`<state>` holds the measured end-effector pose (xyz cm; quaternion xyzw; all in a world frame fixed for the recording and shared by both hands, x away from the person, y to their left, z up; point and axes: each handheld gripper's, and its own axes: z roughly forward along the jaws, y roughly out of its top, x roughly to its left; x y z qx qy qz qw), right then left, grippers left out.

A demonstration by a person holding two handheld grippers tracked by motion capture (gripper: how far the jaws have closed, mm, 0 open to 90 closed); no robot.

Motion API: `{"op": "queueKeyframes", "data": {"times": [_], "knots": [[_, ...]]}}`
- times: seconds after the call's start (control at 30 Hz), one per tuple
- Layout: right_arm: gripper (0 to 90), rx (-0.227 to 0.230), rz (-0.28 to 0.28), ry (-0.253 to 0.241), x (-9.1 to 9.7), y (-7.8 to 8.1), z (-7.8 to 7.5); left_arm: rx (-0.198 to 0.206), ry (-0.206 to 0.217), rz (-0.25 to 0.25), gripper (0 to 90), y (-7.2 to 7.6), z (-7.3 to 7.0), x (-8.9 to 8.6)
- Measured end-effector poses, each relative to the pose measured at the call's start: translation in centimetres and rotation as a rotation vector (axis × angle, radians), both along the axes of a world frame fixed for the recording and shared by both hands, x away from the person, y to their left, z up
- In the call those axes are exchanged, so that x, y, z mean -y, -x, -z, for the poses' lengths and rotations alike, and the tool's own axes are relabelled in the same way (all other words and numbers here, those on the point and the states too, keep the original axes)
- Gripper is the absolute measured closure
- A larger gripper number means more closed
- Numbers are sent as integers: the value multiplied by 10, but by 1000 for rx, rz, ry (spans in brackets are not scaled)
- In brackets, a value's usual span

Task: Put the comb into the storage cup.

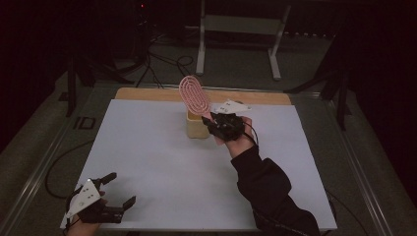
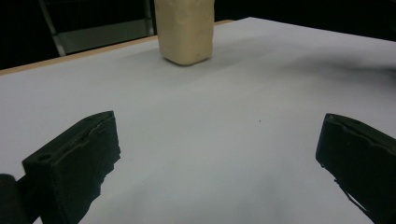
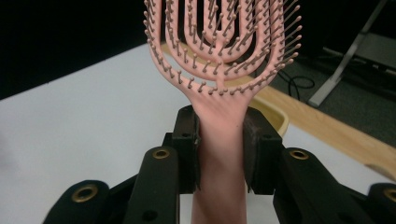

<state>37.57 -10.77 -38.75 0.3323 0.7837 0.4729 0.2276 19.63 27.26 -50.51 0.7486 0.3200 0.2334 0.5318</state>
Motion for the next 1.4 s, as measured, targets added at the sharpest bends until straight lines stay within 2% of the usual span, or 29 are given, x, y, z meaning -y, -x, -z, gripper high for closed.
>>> {"op": "queueKeyframes", "data": {"times": [0.03, 0.2, 0.5, 0.6, 0.63, 0.67, 0.73, 0.77, 0.9, 1.2, 1.4], "knots": [[698, 14, 4, -21, -2, -3, -2, 0, -1, 0, 0, 0, 0, 0], [698, 48, -2, -46, -5, -12, -8, -3, 3, 0, 0, 0, 0, 0], [698, 73, 10, -47, -13, -33, -15, -4, 12, 1, 0, -1, 0, 0], [698, 63, 22, -42, -14, -38, -15, -6, 7, 2, 0, -1, 1, 0], [698, 36, 16, -62, -14, -43, -14, -4, 12, 1, 0, -1, 0, 0], [698, 31, 10, -69, -15, -46, -13, -2, 13, 2, 0, -1, 0, 0], [698, 39, 18, -58, -16, -50, -12, -6, 7, 2, 0, -1, 1, 0], [698, 33, 22, -69, -16, -52, -11, -6, 8, 2, 0, -1, 1, 0], [698, 24, -14, -122, -16, -63, -11, -3, 15, 2, 0, -1, 0, -1], [698, 24, -54, -168, -20, -78, -11, -2, 13, 1, 0, -1, 0, -1], [698, 91, -105, -184, -26, -85, -16, -5, 16, 4, 0, -1, 0, -1]]}}
